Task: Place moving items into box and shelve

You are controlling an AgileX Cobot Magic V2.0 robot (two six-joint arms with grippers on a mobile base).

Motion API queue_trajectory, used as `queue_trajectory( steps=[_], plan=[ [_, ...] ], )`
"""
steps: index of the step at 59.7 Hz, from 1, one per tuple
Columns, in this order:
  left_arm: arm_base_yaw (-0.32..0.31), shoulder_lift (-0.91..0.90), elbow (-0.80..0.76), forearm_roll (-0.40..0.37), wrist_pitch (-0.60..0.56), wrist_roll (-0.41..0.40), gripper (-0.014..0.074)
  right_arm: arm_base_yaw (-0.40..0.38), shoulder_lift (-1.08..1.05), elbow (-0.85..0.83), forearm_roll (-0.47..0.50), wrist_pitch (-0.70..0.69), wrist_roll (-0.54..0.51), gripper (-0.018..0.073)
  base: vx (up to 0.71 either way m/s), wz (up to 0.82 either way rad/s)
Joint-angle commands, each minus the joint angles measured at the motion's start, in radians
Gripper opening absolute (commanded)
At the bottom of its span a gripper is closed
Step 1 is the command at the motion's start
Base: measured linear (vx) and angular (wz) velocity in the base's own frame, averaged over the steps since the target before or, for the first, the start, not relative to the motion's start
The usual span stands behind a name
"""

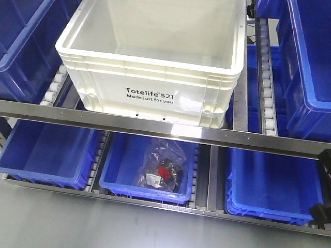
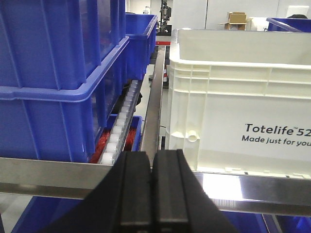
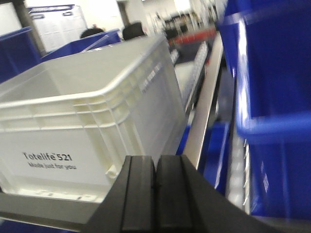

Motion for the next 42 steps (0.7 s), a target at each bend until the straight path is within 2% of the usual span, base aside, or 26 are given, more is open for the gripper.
queue_trajectory(
  steps=[1,7,20,24,31,42],
  plan=[
    [0.002,0.010,-0.014,0.000,-0.082,0.000,-0.0001,-0.009,-0.046,0.007,-0.103,-0.070,-0.062,-0.0005,0.00,0.00],
    [0.002,0.010,-0.014,0.000,-0.082,0.000,-0.0001,-0.009,-0.087,0.008,-0.109,0.004,-0.035,-0.0005,0.00,0.00],
    [0.002,0.010,-0.014,0.000,-0.082,0.000,-0.0001,-0.009,-0.138,0.008,-0.108,0.207,0.216,-0.0005,0.00,0.00],
    [0.002,0.010,-0.014,0.000,-0.082,0.000,-0.0001,-0.009,-0.123,0.008,-0.109,0.224,0.262,-0.0005,0.00,0.00],
    [0.002,0.010,-0.014,0.000,-0.082,0.000,-0.0001,-0.009,-0.085,0.008,-0.122,0.198,0.256,-0.0005,0.00,0.00],
    [0.002,0.010,-0.014,0.000,-0.082,0.000,-0.0001,-0.009,-0.023,0.008,-0.143,0.147,0.192,-0.0005,0.00,0.00]
  ],
)
